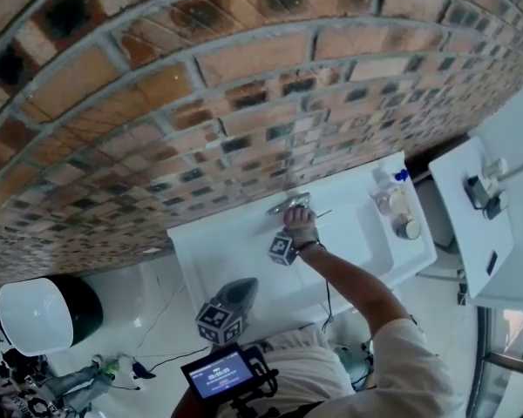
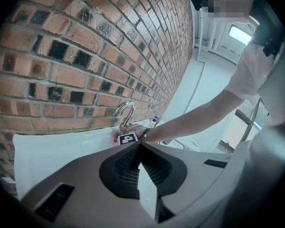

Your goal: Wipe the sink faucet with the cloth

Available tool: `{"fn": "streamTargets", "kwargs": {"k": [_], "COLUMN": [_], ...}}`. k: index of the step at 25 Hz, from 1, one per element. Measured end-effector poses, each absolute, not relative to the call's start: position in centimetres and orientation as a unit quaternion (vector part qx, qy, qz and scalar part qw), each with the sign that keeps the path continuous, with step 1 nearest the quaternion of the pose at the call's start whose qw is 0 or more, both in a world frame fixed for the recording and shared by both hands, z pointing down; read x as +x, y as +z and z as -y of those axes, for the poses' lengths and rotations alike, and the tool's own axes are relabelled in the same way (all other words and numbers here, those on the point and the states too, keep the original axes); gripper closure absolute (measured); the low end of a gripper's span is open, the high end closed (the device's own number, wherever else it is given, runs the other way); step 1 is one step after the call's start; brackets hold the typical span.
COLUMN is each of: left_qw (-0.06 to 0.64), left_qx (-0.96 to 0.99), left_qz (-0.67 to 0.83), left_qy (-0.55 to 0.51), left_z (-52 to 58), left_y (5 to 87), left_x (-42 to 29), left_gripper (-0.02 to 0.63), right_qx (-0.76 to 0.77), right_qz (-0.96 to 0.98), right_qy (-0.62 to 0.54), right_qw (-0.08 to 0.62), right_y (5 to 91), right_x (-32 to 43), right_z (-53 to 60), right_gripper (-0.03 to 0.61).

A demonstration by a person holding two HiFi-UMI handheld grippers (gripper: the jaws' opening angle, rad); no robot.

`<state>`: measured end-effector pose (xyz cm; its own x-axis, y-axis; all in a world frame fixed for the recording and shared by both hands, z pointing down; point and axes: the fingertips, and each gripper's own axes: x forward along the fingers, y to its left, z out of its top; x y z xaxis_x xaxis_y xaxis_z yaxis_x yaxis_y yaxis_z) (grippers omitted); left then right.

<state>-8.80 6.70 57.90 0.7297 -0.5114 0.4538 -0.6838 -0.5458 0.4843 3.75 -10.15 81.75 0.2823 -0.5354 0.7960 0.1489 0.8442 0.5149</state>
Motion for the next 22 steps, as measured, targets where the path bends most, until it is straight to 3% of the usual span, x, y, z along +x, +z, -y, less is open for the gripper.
{"fn": "streamTargets", "kwargs": {"k": [11,22], "left_qw": [0.329,0.32], "left_qx": [0.867,0.875], "left_qz": [0.35,0.338], "left_qy": [0.133,0.135], "left_z": [-7.0,-6.9], "left_y": [58.1,57.8], "left_x": [-8.9,-7.0], "left_gripper": [0.62,0.62], "right_qx": [0.142,0.216], "right_qz": [0.485,0.634], "right_qy": [-0.237,-0.095], "right_qw": [0.83,0.737], "right_y": [83.0,77.0], "right_x": [4.4,4.8], "right_z": [11.4,10.7], "right_gripper": [0.52,0.517]}}
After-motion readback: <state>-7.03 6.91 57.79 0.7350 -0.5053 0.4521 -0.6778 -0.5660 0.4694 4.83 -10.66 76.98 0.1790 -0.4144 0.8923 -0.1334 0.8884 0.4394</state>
